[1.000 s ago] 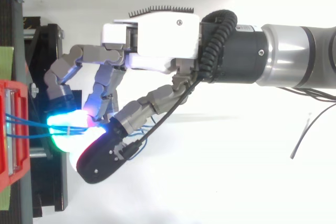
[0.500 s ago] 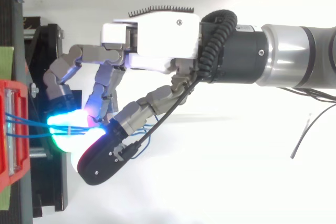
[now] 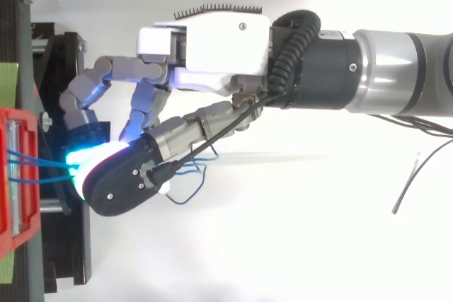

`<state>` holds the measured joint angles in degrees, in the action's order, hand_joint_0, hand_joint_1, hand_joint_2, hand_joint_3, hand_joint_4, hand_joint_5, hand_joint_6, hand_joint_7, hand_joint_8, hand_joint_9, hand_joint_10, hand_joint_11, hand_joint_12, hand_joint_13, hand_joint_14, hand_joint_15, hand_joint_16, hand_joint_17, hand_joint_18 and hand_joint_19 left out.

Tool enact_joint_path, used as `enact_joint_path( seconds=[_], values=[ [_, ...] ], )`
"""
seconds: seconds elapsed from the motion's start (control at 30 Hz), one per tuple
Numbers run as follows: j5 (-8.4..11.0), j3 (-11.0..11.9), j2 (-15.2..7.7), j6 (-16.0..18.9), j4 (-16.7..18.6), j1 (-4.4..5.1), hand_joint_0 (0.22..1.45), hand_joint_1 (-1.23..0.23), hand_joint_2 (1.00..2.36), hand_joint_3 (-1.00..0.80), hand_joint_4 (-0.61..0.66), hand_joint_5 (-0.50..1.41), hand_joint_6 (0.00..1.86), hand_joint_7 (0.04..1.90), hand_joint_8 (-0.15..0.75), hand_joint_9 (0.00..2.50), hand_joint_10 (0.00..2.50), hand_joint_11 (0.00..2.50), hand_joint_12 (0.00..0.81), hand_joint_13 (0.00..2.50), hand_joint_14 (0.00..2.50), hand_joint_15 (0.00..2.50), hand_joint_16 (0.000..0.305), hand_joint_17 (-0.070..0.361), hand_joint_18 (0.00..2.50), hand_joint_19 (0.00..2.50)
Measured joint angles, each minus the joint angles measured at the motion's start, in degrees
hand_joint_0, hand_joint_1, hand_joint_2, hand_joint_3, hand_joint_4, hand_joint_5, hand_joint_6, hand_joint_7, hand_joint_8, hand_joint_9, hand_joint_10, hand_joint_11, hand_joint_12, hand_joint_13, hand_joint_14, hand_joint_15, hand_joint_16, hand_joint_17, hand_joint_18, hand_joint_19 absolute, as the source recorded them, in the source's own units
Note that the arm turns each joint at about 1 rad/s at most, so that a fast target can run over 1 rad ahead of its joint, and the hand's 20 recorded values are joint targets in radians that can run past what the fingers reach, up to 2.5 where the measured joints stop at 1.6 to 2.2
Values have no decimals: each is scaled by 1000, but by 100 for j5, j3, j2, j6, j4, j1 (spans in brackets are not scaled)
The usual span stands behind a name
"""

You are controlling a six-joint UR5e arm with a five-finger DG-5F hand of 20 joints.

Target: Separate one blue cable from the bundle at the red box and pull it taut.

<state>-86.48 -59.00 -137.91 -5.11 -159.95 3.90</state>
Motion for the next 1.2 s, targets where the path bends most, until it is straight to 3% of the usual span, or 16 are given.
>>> enact_joint_path(
  seconds=[0.13, 0.3, 0.5, 0.77, 0.9, 1.03, 1.2],
  values=[
    [5, 8, 0, -5, 4, -4, 621, -743, 1014, -322, 130, -143, 858, 1235, 321, 1294, 27, 1207, 388, 1104, 26, 660, 52, 117, 1053, 844],
    [-4, 9, -1, -7, 1, -9, 678, -854, 1014, -332, 84, -151, 874, 1230, 322, 1254, 30, 1227, 383, 1087, 24, 655, 51, 115, 1036, 823],
    [3, 9, -1, -7, 7, -9, 744, -891, 1000, -500, 39, -156, 884, 1210, 319, 1239, 28, 1236, 368, 1074, 27, 650, 50, 111, 1016, 787],
    [-9, 6, 0, -10, 2, -14, 706, -915, 1000, -500, 82, -159, 885, 1160, 318, 1255, 28, 1235, 363, 1091, 26, 652, 49, 110, 1017, 778],
    [-16, 5, 0, -14, 3, -13, 554, -889, 1000, -500, 124, -150, 882, 1175, 336, 1316, 29, 1241, 371, 1129, 27, 662, 51, 116, 1056, 819],
    [-17, 2, 0, -16, 6, -7, 478, -851, 1000, -500, 134, -145, 871, 1202, 355, 1353, 26, 1232, 411, 1158, 25, 654, 61, 137, 1151, 803],
    [-22, 1, 0, -16, 7, -10, 512, -681, 1000, -500, 129, -146, 864, 1192, 348, 1380, 29, 1209, 416, 1161, 25, 649, 60, 134, 1170, 835]
  ],
)
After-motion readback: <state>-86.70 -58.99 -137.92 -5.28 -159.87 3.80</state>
